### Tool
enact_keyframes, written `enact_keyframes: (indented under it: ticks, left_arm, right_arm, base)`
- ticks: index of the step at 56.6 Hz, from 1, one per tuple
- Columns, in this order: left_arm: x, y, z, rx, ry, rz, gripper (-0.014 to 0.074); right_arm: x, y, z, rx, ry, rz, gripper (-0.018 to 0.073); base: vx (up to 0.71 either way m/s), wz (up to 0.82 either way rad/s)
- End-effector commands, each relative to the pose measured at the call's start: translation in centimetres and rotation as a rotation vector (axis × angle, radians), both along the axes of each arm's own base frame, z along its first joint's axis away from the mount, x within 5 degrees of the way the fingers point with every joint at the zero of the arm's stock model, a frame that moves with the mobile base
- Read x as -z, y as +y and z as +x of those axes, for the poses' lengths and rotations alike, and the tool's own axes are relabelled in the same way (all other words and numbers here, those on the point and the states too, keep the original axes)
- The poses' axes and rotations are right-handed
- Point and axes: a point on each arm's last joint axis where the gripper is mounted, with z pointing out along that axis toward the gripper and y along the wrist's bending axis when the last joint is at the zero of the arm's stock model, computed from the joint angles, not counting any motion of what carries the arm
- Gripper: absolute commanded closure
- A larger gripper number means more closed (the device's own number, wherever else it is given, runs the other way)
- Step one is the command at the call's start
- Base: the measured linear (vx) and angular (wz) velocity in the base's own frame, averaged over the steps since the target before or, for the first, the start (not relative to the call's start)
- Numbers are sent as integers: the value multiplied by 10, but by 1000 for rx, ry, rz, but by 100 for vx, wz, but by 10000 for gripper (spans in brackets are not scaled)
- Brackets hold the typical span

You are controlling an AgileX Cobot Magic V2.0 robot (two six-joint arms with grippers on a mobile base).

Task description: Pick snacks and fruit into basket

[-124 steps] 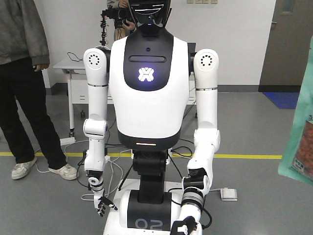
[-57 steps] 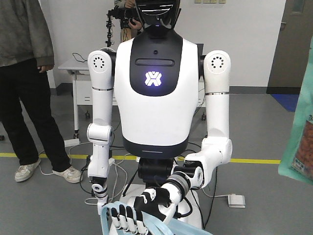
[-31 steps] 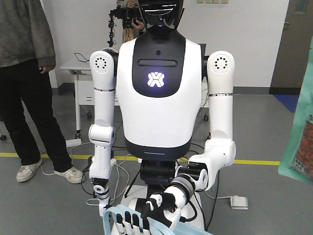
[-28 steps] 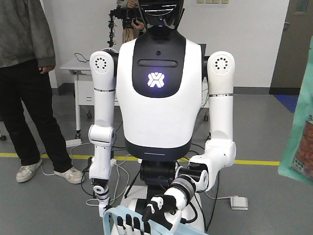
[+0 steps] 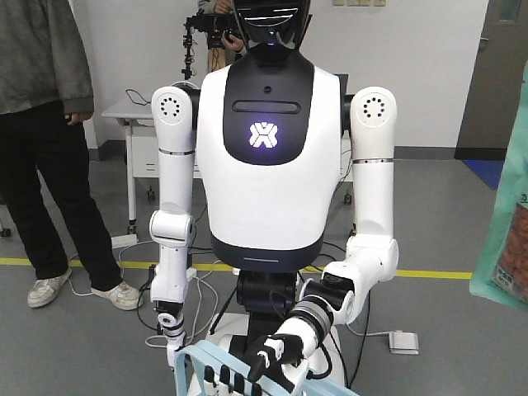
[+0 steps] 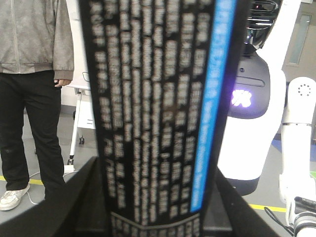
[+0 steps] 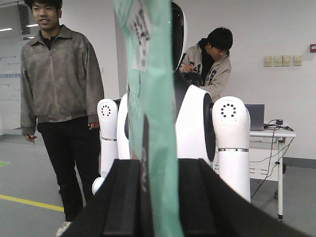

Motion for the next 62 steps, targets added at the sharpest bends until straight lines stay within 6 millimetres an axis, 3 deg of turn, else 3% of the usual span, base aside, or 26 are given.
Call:
enact_keyframes:
  ticks: [1,46,62]
  left_arm:
    - [-19,-2,-2,21,-123,1,594]
    - [-19,-2,-2,21,-123,1,594]
    - [-19,-2,-2,21,-123,1,594]
  right_arm:
    - [-13,-3,-1,40,-57,-48,568]
    - [-12,-2,-2,25,-55,-50,568]
    - [-7,11,3,-84,-22,-109,568]
  base:
    - [0,0]
    - [0,0]
    - [0,0]
